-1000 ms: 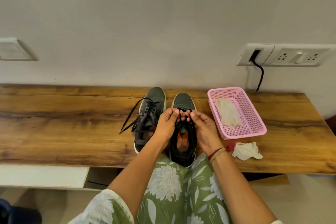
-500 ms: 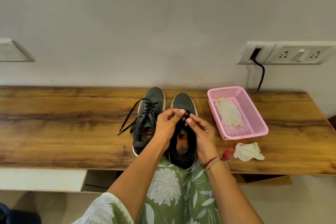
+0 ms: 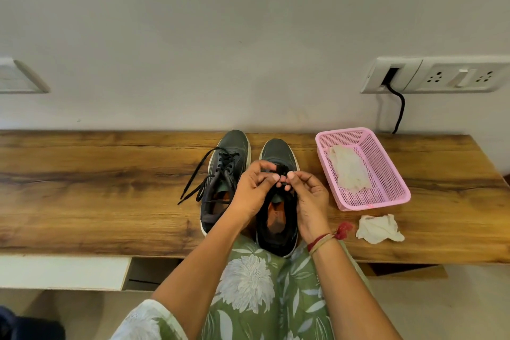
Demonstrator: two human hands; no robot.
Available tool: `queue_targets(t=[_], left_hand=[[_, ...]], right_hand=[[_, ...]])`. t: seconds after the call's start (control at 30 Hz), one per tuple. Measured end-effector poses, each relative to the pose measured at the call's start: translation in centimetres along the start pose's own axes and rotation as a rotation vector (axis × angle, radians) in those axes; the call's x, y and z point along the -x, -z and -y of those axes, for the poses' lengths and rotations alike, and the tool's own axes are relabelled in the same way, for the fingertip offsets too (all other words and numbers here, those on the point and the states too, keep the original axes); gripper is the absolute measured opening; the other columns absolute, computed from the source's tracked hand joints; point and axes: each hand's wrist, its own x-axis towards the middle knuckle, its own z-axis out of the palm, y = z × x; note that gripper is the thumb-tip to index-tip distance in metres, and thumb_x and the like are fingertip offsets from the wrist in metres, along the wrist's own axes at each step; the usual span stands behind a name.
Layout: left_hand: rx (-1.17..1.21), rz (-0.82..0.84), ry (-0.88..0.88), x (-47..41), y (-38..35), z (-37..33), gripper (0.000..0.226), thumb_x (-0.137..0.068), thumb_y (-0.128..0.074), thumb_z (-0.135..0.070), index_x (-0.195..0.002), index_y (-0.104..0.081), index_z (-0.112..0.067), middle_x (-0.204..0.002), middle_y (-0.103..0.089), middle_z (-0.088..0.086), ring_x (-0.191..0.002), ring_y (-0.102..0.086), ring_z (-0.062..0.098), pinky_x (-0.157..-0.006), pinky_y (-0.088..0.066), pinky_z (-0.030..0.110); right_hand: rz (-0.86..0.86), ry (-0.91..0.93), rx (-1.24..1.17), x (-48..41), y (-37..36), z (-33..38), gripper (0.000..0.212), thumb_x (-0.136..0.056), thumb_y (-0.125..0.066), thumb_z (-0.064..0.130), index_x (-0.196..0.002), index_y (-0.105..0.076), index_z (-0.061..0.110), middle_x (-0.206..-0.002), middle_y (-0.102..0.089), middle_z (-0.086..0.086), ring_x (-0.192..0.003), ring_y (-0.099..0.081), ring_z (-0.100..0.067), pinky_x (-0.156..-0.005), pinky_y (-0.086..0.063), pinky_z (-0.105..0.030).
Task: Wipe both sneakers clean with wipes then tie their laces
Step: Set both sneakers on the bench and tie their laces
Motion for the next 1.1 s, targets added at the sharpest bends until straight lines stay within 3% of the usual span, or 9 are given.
queue_targets(t=[0.17,0.33,0.43,0.6,0.73,0.87,0.93,1.03,1.1], left_hand=[[-0.029,0.087,0.024,-0.5,0.5,-0.2,0.019,-0.092,-0.057,0.002,-0.101,-0.047,-0.012,-0.071,-0.073,-0.001,-0.075,-0.068,0.010,-0.084,-0.053,0.025],[-0.116,0.051,-0.019,-0.7,0.6,-0.5,0.031,-0.089,-0.064,-0.003,-0.109,-0.045,-0.018,-0.070,-0.073,-0.002,-0.077,-0.068,0.012,-0.086,-0.051,0.026],[-0.176,-0.020,-0.016,-0.5,0.4,-0.6,0.035,-0.087,-0.068,-0.008,-0.108,-0.044,-0.024,-0.070,-0.073,-0.003,-0.073,-0.068,0.009,-0.080,-0.052,0.026],[-0.402,-0.041,-0.077,-0.5,-0.1,-0.5,0.025,-0.086,-0.069,-0.017,-0.094,-0.049,-0.028,-0.070,-0.069,-0.001,-0.070,-0.064,0.009,-0.075,-0.049,0.027],[-0.578,0.113,-0.202,-0.8,0.6,-1.3,0.023,-0.089,-0.067,-0.020,-0.105,-0.051,-0.022,-0.077,-0.068,-0.003,-0.071,-0.061,0.001,-0.073,-0.048,0.024],[-0.786,0.282,-0.280,-1.1,1.4,-1.7,0.038,-0.088,-0.067,-0.018,-0.120,-0.046,-0.019,-0.085,-0.061,-0.014,-0.081,-0.057,-0.009,-0.074,-0.043,0.013],[-0.757,0.275,-0.252,-1.0,1.7,-1.6,0.036,-0.090,-0.064,-0.014,-0.119,-0.043,-0.018,-0.083,-0.060,-0.012,-0.078,-0.058,-0.004,-0.071,-0.044,0.013],[-0.598,0.240,-0.124,-1.2,1.9,-1.6,0.034,-0.093,-0.060,-0.010,-0.114,-0.037,-0.023,-0.083,-0.065,0.000,-0.067,-0.058,0.005,-0.067,-0.046,0.019],[-0.441,0.192,-0.026,-1.2,2.0,-1.5,0.035,-0.093,-0.058,-0.005,-0.106,-0.035,-0.029,-0.080,-0.063,0.002,-0.070,-0.057,0.010,-0.073,-0.048,0.028]], right_hand=[[0.012,0.012,0.087,-0.4,0.5,-0.5,0.011,-0.080,-0.067,0.009,-0.090,-0.071,0.008,-0.089,-0.071,-0.010,-0.086,-0.065,-0.022,-0.084,-0.054,-0.033],[0.154,0.077,0.345,-0.6,0.8,-0.2,0.020,-0.090,-0.056,-0.003,-0.103,-0.069,0.005,-0.095,-0.071,-0.010,-0.088,-0.065,-0.014,-0.083,-0.050,-0.024],[0.207,0.042,0.329,-0.4,0.9,0.2,0.024,-0.090,-0.054,-0.005,-0.103,-0.069,0.008,-0.097,-0.071,-0.007,-0.091,-0.065,-0.014,-0.085,-0.051,-0.025],[0.130,0.052,0.207,0.1,0.6,0.0,0.014,-0.078,-0.069,0.016,-0.090,-0.071,0.009,-0.093,-0.071,-0.009,-0.094,-0.065,-0.022,-0.086,-0.050,-0.033],[0.154,0.033,0.115,0.3,0.4,0.0,0.015,-0.078,-0.066,0.015,-0.091,-0.071,0.011,-0.090,-0.072,-0.004,-0.088,-0.066,-0.015,-0.078,-0.052,-0.023],[0.150,-0.055,-0.022,0.1,0.6,0.7,0.033,-0.067,-0.072,0.027,-0.094,-0.071,0.010,-0.093,-0.071,-0.008,-0.088,-0.067,-0.018,-0.079,-0.056,-0.029],[0.175,-0.088,-0.003,0.0,0.6,0.6,0.026,-0.072,-0.069,0.025,-0.091,-0.069,0.008,-0.084,-0.070,-0.006,-0.081,-0.065,-0.015,-0.077,-0.055,-0.028],[0.212,0.014,0.229,-0.1,0.8,0.9,0.007,-0.081,-0.065,0.013,-0.083,-0.071,0.014,-0.076,-0.068,0.001,-0.074,-0.063,-0.009,-0.075,-0.051,-0.023],[0.270,0.225,0.601,-0.5,1.5,1.0,0.020,-0.080,-0.070,0.005,-0.080,-0.074,0.025,-0.081,-0.066,0.006,-0.080,-0.062,-0.003,-0.079,-0.047,-0.016]])
